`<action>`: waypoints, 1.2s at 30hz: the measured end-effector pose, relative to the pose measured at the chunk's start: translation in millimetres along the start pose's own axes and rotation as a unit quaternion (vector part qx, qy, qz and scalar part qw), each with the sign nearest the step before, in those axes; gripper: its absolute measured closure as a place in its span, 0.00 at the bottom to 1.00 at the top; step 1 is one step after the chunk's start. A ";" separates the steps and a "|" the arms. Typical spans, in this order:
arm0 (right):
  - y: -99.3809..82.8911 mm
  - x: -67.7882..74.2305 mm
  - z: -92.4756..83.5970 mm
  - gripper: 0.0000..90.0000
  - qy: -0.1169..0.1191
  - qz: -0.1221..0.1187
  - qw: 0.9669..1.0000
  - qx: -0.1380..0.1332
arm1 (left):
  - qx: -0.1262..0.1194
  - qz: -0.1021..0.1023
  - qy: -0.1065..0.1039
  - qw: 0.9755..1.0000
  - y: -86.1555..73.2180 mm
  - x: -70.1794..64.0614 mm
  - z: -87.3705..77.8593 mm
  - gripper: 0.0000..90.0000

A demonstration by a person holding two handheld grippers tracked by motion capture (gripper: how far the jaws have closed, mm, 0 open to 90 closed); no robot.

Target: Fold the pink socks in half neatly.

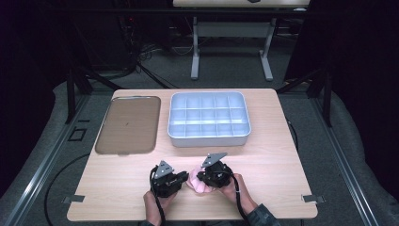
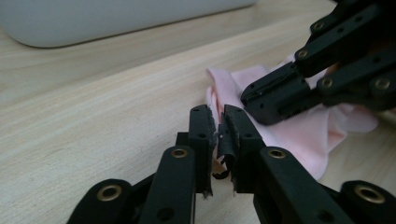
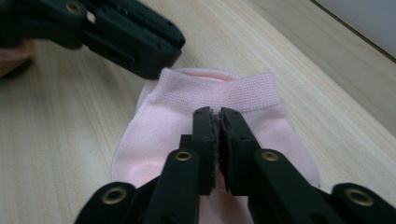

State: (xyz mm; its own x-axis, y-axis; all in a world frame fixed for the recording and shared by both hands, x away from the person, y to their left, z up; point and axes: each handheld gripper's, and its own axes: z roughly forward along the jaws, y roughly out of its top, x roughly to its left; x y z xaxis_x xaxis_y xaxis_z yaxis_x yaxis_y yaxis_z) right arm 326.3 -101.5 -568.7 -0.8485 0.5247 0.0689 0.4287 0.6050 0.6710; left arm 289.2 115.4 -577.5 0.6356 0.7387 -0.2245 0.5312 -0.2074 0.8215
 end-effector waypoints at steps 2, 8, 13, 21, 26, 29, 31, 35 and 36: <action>-0.4 -0.4 -4.1 0.80 0.008 0.001 1.000 -0.011 | -0.002 0.008 -0.001 1.000 4.1 -3.0 -3.9 0.86; -6.5 -7.9 -42.5 0.72 -0.007 0.026 0.997 -0.068 | 0.028 0.043 0.005 0.999 16.6 -15.2 3.4 0.80; -17.5 -11.4 -46.6 0.71 -0.021 0.043 0.998 -0.050 | 0.056 0.048 0.013 0.997 10.8 -12.1 16.1 0.80; -33.0 -1.3 -26.4 0.60 -0.045 0.015 0.999 0.012 | 0.070 0.058 0.025 0.996 3.4 -11.2 20.3 0.79; -36.4 -6.2 -30.1 0.58 -0.046 0.005 0.999 0.015 | 0.070 0.065 0.021 0.995 2.8 -8.2 19.1 0.79; -36.9 -7.4 -30.3 0.57 -0.044 0.001 0.999 0.015 | 0.071 0.063 0.017 0.995 3.1 -7.4 19.3 0.79; -37.1 -7.6 -30.1 0.57 -0.044 0.000 0.999 0.014 | 0.072 0.064 0.018 0.995 3.3 -7.9 19.5 0.79; -40.3 -13.1 -30.5 0.56 -0.030 -0.003 1.000 0.006 | 0.077 0.066 0.014 0.995 4.4 -5.3 18.8 0.78; -40.9 -13.7 -30.4 0.56 -0.028 -0.004 1.000 0.003 | 0.076 0.063 0.015 0.995 4.5 -5.1 18.9 0.78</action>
State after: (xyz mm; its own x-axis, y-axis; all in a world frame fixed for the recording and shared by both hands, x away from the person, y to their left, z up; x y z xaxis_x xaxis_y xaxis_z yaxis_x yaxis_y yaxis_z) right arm 310.9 -151.6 -574.6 -0.8327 0.5532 0.0220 0.4248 0.6128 0.6664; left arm 299.0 98.7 -582.5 0.6867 0.7189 -0.1082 0.5291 -0.3921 0.7525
